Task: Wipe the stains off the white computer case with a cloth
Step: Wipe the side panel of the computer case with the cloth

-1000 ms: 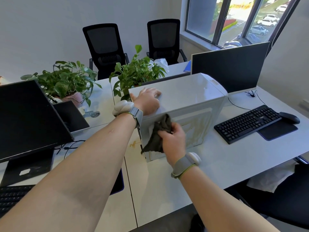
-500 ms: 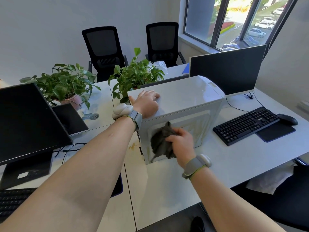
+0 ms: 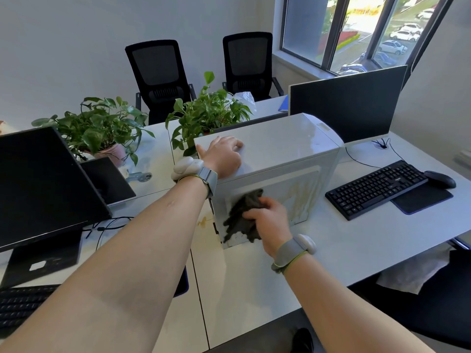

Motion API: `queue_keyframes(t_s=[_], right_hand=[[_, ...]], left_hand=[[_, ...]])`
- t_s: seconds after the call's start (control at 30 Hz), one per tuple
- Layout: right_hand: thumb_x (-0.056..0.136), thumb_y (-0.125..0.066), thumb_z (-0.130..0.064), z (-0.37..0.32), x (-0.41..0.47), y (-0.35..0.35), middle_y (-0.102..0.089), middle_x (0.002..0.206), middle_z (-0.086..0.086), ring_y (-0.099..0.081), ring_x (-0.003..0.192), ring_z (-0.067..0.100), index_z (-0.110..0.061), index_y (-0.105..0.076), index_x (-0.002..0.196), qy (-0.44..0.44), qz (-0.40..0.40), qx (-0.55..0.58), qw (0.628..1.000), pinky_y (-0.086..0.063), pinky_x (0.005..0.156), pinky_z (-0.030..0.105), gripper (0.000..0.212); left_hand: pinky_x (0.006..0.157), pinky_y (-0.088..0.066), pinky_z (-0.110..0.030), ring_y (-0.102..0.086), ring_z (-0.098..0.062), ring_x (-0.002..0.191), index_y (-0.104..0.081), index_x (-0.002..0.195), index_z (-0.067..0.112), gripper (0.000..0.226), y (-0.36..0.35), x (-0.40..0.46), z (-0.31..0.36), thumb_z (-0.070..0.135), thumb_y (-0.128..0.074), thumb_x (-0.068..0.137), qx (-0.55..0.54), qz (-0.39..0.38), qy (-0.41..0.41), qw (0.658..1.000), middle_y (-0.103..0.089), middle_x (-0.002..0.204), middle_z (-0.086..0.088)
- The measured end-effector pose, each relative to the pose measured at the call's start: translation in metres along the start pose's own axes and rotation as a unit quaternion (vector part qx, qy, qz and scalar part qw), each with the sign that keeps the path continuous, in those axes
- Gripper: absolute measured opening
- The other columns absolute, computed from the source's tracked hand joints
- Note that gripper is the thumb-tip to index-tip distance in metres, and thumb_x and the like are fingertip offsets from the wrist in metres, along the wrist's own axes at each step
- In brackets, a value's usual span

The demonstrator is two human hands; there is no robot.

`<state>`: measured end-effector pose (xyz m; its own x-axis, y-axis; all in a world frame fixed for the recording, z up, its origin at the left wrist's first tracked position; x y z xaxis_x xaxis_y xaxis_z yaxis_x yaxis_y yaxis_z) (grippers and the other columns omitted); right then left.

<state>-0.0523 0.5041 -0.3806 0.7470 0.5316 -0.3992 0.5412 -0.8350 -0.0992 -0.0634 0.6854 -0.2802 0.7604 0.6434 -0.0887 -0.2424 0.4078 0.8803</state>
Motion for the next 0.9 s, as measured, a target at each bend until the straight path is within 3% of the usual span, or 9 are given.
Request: queue_keyframes(t_s=[0.13, 0.2, 0.27, 0.33, 0.4, 0.53, 0.63, 0.8, 0.9], right_hand=[[0.075, -0.078, -0.012, -0.017, 0.019, 0.032, -0.073, 0.105, 0.004, -0.071, 0.097, 0.024, -0.026, -0.064, 0.11, 0.062, 0.177, 0.134, 0.973, -0.06, 0.09, 0.046, 0.04], [0.071, -0.082, -0.021, -0.021, 0.021, 0.023, -0.07, 0.111, -0.002, -0.068, 0.102, 0.018, -0.022, -0.059, 0.125, 0.087, 0.149, 0.088, 0.981, -0.057, 0.092, 0.04, 0.058], [0.074, -0.083, -0.012, -0.017, 0.02, 0.007, -0.063, 0.114, 0.001, -0.064, 0.1, 0.019, -0.018, -0.048, 0.131, 0.077, 0.099, -0.008, 0.992, -0.054, 0.084, 0.035, 0.068], [0.08, -0.08, -0.006, -0.01, 0.018, 0.002, -0.062, 0.107, 0.004, -0.065, 0.089, 0.021, -0.018, -0.048, 0.123, 0.047, 0.046, -0.072, 0.995, -0.058, 0.072, 0.035, 0.055], [0.085, -0.076, -0.007, -0.003, 0.022, 0.014, -0.069, 0.105, 0.01, -0.07, 0.089, 0.027, -0.014, -0.058, 0.12, 0.044, 0.034, -0.057, 0.997, -0.063, 0.075, 0.041, 0.04], [0.09, -0.067, -0.011, -0.012, 0.032, 0.064, -0.072, 0.102, 0.005, -0.069, 0.101, 0.029, -0.014, -0.068, 0.12, 0.08, 0.182, 0.044, 0.979, -0.057, 0.076, 0.033, 0.03], [0.096, -0.065, -0.018, -0.031, 0.046, 0.089, -0.069, 0.106, -0.003, -0.068, 0.097, 0.024, -0.027, -0.062, 0.12, 0.082, 0.255, 0.152, 0.951, -0.062, 0.083, 0.042, 0.026], [0.09, -0.067, -0.008, -0.034, 0.045, 0.053, -0.067, 0.099, 0.005, -0.067, 0.089, 0.027, -0.025, -0.058, 0.115, 0.089, 0.187, 0.066, 0.976, -0.06, 0.081, 0.047, 0.031], [0.086, -0.07, -0.006, -0.011, 0.037, 0.041, -0.071, 0.107, 0.015, -0.071, 0.092, 0.034, -0.022, -0.062, 0.114, 0.07, 0.059, 0.026, 0.995, -0.059, 0.072, 0.045, 0.033]], left_hand=[[0.116, 0.013, -0.069, -0.013, -0.018, 0.154, -0.054, 0.137, 0.038, 0.063, -0.001, 0.0, 0.0, 0.008, -0.047, 0.082, 0.0, 0.006, 0.003, 1.0, -0.036, 0.159, 0.011], [0.116, 0.012, -0.069, -0.015, -0.018, 0.153, -0.054, 0.136, 0.038, 0.063, -0.001, 0.0, 0.0, 0.008, -0.047, 0.081, 0.0, 0.009, 0.003, 1.0, -0.038, 0.157, 0.01], [0.116, 0.012, -0.069, -0.017, -0.018, 0.152, -0.055, 0.134, 0.038, 0.062, -0.001, 0.0, 0.0, 0.008, -0.048, 0.08, 0.002, 0.011, 0.004, 1.0, -0.04, 0.155, 0.009], [0.117, 0.011, -0.069, -0.019, -0.018, 0.151, -0.055, 0.133, 0.037, 0.062, -0.001, 0.0, 0.0, 0.008, -0.048, 0.08, 0.005, 0.014, 0.004, 1.0, -0.041, 0.154, 0.009], [0.116, 0.011, -0.069, -0.02, -0.019, 0.151, -0.055, 0.133, 0.037, 0.061, -0.001, 0.0, 0.001, 0.007, -0.048, 0.08, 0.005, 0.018, 0.001, 1.0, -0.041, 0.154, 0.008], [0.117, 0.01, -0.069, -0.021, -0.02, 0.15, -0.055, 0.135, 0.036, 0.062, -0.001, -0.001, 0.003, 0.007, -0.048, 0.08, 0.008, 0.022, 0.002, 1.0, -0.041, 0.155, 0.006], [0.117, 0.01, -0.069, -0.02, -0.02, 0.151, -0.054, 0.135, 0.036, 0.064, -0.001, -0.002, 0.003, 0.007, -0.048, 0.079, 0.006, 0.019, 0.002, 1.0, -0.04, 0.156, 0.007], [0.117, 0.01, -0.069, -0.023, -0.019, 0.149, -0.055, 0.134, 0.036, 0.062, 0.0, -0.002, 0.004, 0.007, -0.047, 0.079, 0.001, 0.025, 0.005, 1.0, -0.042, 0.153, 0.007], [0.117, 0.009, -0.069, -0.024, -0.019, 0.148, -0.055, 0.134, 0.035, 0.062, -0.001, -0.002, 0.004, 0.007, -0.048, 0.079, 0.003, 0.026, 0.005, 1.0, -0.042, 0.153, 0.007]])
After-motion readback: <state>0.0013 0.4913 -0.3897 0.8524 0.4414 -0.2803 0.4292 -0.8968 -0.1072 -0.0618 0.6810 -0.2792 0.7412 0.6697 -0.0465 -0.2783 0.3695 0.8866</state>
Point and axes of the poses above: each hand's wrist, its own x-axis towards the middle knuckle, its own y-axis out of the back of the hand, z = x × y, the point moved 3 cm from there along x, towards the middle knuckle
